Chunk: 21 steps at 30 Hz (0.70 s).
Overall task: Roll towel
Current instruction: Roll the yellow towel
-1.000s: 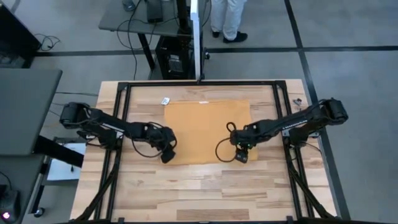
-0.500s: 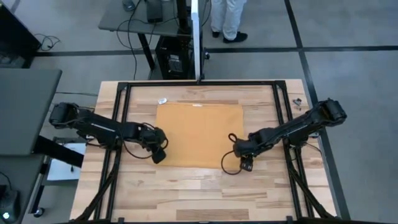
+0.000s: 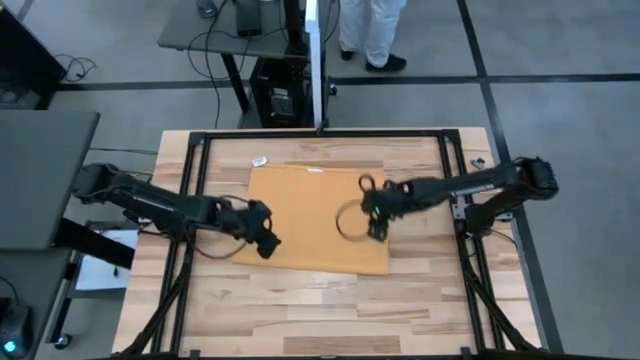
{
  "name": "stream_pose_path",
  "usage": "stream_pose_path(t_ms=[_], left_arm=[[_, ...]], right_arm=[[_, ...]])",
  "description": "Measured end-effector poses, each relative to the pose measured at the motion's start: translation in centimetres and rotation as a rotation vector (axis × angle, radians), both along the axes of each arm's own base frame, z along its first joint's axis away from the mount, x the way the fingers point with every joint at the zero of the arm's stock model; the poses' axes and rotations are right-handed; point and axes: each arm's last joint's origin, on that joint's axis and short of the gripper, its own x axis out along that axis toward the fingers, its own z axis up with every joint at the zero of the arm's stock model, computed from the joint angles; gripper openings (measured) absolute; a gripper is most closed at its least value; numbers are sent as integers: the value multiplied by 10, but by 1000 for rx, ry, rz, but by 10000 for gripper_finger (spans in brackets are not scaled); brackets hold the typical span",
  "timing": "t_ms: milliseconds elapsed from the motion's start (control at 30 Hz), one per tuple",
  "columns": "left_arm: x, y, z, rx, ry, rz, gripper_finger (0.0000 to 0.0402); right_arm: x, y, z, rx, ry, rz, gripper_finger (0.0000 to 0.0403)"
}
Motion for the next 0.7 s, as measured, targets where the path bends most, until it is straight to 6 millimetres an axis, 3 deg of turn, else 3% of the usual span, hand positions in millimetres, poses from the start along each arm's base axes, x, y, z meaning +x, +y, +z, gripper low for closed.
stream_pose_path(t_ms=[200,333,533,700], left_arm=[[8,-29,-48,-50,193,113,155],[13,-34,-65,-57,243,179,155],[11,-32,-70,-3,292,134,155],[1,-22,-70,87,402,88,155]], right_arm=[[-4,-76,-23,-11,59,-212,185],[-9,-102,-44,63,126,-268,182],[-5,-109,-69,123,195,-219,182],[-11,-92,-68,170,298,-190,182]])
